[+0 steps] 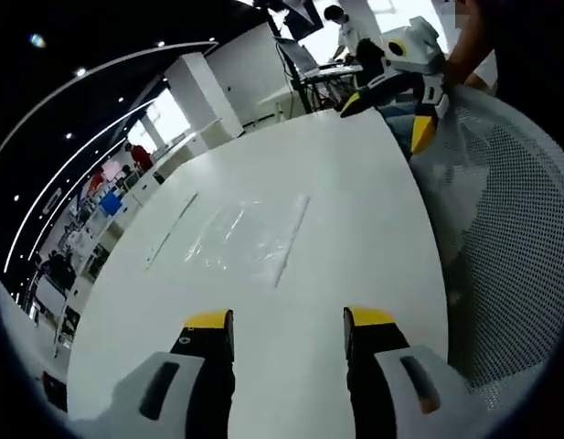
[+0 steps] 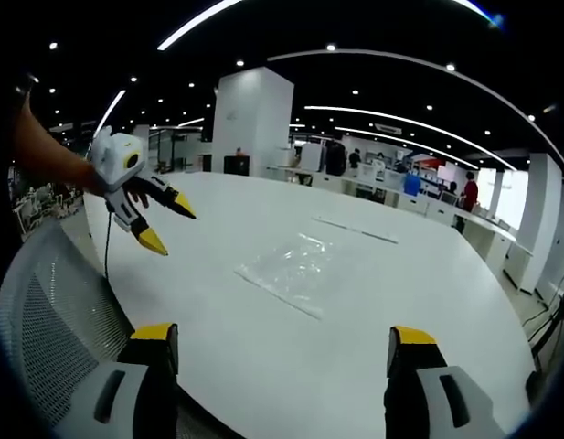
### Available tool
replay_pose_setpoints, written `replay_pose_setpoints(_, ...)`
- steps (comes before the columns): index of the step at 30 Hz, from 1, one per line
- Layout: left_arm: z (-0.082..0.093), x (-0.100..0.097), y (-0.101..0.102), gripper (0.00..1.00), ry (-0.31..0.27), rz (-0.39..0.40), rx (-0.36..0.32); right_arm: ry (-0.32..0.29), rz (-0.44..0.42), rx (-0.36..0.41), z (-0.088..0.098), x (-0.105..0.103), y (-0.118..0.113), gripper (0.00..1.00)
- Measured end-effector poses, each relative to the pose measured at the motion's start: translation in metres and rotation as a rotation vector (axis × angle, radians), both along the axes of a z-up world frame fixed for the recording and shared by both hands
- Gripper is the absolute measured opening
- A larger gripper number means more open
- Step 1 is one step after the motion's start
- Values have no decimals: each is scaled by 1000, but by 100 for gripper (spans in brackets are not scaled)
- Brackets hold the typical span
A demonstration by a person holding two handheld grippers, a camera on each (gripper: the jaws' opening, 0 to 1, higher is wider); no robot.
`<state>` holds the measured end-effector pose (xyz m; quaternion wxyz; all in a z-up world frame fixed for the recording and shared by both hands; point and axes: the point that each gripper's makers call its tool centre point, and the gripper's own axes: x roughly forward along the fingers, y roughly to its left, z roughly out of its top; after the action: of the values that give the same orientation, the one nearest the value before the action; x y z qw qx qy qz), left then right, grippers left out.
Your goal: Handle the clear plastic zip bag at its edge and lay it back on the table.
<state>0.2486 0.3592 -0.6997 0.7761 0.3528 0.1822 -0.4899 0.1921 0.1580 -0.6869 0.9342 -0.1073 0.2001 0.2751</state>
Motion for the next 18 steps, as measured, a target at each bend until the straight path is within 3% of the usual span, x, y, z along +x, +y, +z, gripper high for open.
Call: replay_pose_setpoints(18, -16, 34, -19, 35, 0, -102, 81, 11, 7, -9, -2, 0, 1, 91)
